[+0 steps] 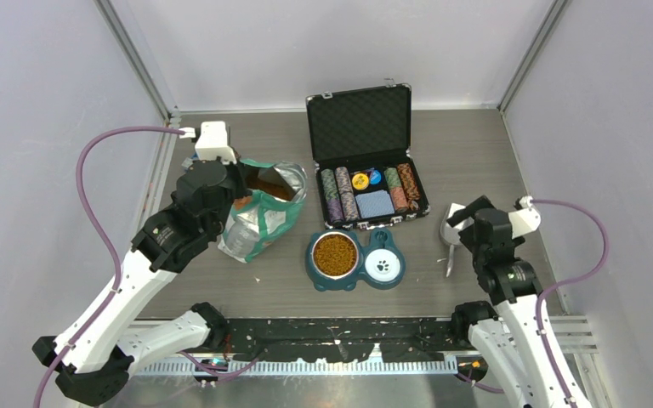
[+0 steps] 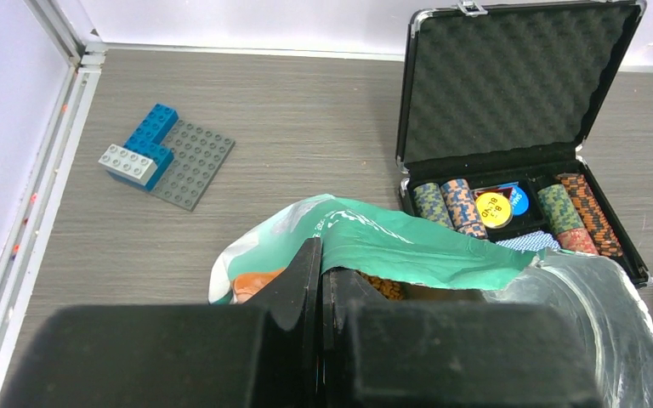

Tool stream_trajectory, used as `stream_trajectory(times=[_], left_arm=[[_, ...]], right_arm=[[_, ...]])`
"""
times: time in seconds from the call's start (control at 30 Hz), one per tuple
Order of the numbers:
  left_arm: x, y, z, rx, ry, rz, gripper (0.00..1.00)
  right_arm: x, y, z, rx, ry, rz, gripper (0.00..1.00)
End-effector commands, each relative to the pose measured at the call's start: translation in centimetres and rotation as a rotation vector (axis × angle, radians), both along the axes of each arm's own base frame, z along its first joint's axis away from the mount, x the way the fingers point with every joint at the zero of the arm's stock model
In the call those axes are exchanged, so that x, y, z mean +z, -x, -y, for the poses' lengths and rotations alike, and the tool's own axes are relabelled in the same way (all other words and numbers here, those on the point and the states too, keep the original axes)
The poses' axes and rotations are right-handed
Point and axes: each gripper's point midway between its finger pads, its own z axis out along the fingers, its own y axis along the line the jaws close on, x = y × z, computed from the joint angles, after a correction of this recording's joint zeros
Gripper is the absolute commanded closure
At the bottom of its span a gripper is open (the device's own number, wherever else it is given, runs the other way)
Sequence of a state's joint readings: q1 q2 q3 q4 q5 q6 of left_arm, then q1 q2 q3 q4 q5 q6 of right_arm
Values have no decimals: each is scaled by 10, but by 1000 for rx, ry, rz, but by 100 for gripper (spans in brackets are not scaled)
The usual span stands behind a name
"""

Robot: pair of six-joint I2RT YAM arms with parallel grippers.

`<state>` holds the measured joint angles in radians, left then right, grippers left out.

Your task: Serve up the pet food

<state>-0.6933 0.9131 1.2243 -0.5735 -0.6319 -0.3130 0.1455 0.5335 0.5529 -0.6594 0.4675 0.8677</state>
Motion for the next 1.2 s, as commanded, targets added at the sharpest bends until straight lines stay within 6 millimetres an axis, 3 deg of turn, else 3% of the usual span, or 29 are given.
stream_trajectory(times=[0.0, 0.1, 0.2, 0.23, 0.27, 0.3, 0.33, 0.37, 0.4, 0.43, 0.47, 0.5, 0.53, 0.57, 0.6, 0.63, 0.67, 0.7, 0.73, 0.77, 0.8, 0.83, 0.87, 1.17], left_arm=[[36, 2, -16, 80, 71, 93, 100], [34, 0, -19, 108, 59, 85, 100], [32, -2, -23, 135, 41, 76, 100], [32, -3, -24, 139, 36, 70, 100], [30, -4, -26, 146, 37, 57, 100], [29, -4, -28, 157, 37, 42, 100], [28, -5, -30, 166, 46, 32, 100], [29, -6, -33, 181, 53, 26, 100], [28, -7, -35, 185, 60, 19, 100], [28, -8, -36, 186, 68, 14, 100], [28, -9, -37, 184, 79, 11, 100], [27, -10, -38, 184, 92, 7, 100], [26, -12, -38, 177, 105, 3, 100], [26, -12, -37, 169, 117, 1, 100], [26, -13, -36, 162, 127, 0, 100], [27, -13, -36, 159, 133, 1, 100], [27, -13, -37, 161, 134, 0, 100], [27, -13, -38, 166, 132, 0, 100], [27, -14, -40, 172, 133, 1, 100], [28, -14, -41, 175, 132, 1, 100], [28, -14, -42, 179, 131, 0, 100], [28, -14, -44, 184, 129, -1, 100], [29, -14, -45, 187, 129, -1, 100], [26, -21, -47, 195, 120, -13, 100]], right_arm=[[55, -20, -26, 224, 44, 65, 3], [82, -40, -65, 448, 33, 132, 1], [129, -48, -124, 683, 42, 249, 4], [137, -54, -139, 738, 82, 265, 4], [157, -48, -166, 822, 106, 317, 4], [165, -53, -184, 888, 159, 347, 4], [191, -44, -215, 981, 158, 440, 4], [192, -47, -232, 1040, 194, 452, 4], [215, -38, -256, 1110, 162, 537, 4], [213, -42, -271, 1145, 144, 536, 4], [237, -36, -287, 1195, 91, 604, 4], [234, -40, -302, 1222, 67, 588, 4], [247, -48, -312, 1210, 30, 604, 4], [269, -52, -315, 1179, 16, 644, 4], [266, -63, -323, 1158, 11, 625, 4], [286, -67, -325, 1127, 11, 659, 4], [279, -76, -336, 1129, 23, 631, 4], [296, -77, -341, 1121, 23, 659, 4], [283, -84, -352, 1137, 49, 620, 4], [297, -82, -358, 1147, 50, 641, 4], [281, -87, -367, 1169, 77, 585, 4], [290, -83, -374, 1192, 78, 596, 3], [275, -84, -380, 1224, 113, 546, 3], [239, -53, -401, 1412, 257, 405, 1]])
